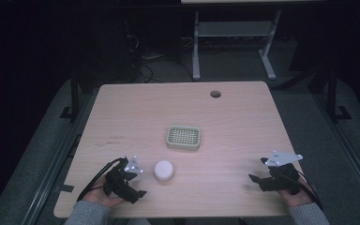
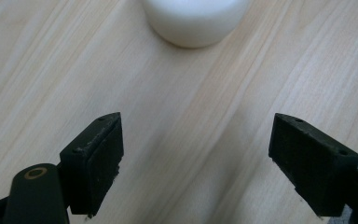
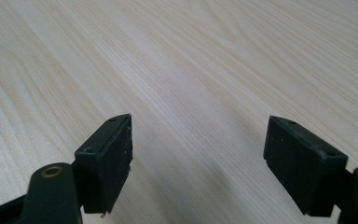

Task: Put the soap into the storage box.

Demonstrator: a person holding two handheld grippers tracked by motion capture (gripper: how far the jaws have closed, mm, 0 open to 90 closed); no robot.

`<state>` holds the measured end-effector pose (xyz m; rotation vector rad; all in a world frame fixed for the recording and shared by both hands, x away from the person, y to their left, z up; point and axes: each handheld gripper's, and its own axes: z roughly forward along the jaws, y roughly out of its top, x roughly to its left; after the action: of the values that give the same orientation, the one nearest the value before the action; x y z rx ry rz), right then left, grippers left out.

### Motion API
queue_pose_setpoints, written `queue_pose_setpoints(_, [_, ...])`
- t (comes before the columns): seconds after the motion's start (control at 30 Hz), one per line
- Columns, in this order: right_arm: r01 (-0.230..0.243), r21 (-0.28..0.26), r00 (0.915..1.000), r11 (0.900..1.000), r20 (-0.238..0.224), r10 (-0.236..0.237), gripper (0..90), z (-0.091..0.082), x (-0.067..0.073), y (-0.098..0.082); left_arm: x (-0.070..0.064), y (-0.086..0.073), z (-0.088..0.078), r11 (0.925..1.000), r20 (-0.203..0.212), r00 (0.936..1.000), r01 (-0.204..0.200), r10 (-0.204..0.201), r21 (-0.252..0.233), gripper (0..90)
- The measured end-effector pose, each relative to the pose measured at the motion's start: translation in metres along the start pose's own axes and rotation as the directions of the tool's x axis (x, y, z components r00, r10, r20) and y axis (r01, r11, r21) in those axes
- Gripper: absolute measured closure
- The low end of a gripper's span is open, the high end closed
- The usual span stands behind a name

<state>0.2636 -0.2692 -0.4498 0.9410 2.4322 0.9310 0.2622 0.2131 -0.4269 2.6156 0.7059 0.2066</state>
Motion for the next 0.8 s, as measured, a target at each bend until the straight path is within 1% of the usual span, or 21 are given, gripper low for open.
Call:
queue_pose_setpoints(0.07, [-0.005, -0.002, 1.0000, 1.000, -0.003, 0.005, 23.2, 0.000, 0.000, 0.000, 0.000, 0.004, 0.001, 0.9999, 0.001, 0.9999, -0.010, 0.010, 0.001, 17.4])
queue_pose_setpoints(0.2, [0.001, -0.003, 1.0000, 1.000, -0.002, -0.001, 23.2, 0.000, 0.000, 0.000, 0.000, 0.010, 0.001, 0.9998, 0.002, 0.9998, -0.021, 0.021, 0.007, 17.4])
queue_pose_setpoints(0.4, [-0.002, -0.003, 1.0000, 1.000, -0.005, 0.002, 23.2, 0.000, 0.000, 0.000, 0.001, 0.018, 0.004, 0.9995, 0.013, 0.9996, -0.026, 0.026, 0.016, 17.4])
queue_pose_setpoints(0.47, [-0.003, -0.003, 1.0000, 1.000, -0.005, 0.003, 23.2, 0.000, 0.000, 0.000, 0.001, 0.020, 0.005, 0.9995, 0.014, 0.9995, -0.028, 0.027, 0.016, 17.4])
queue_pose_setpoints(0.5, [-0.001, -0.003, 1.0000, 1.000, -0.005, 0.001, 23.2, 0.001, 0.000, 0.000, 0.001, 0.022, 0.005, 0.9992, 0.014, 0.9993, -0.035, 0.035, 0.018, 17.4])
queue_pose_setpoints(0.53, [-0.009, -0.002, 0.9999, 1.000, -0.009, 0.009, 23.2, 0.000, 0.001, 0.000, 0.001, 0.023, 0.005, 0.9994, 0.014, 0.9994, -0.031, 0.031, 0.017, 17.4])
queue_pose_setpoints(0.8, [-0.012, -0.005, 0.9999, 1.000, -0.011, 0.012, 23.2, 0.000, 0.001, 0.001, 0.000, 0.035, 0.007, 0.9987, 0.019, 0.9988, -0.047, 0.046, 0.019, 17.4])
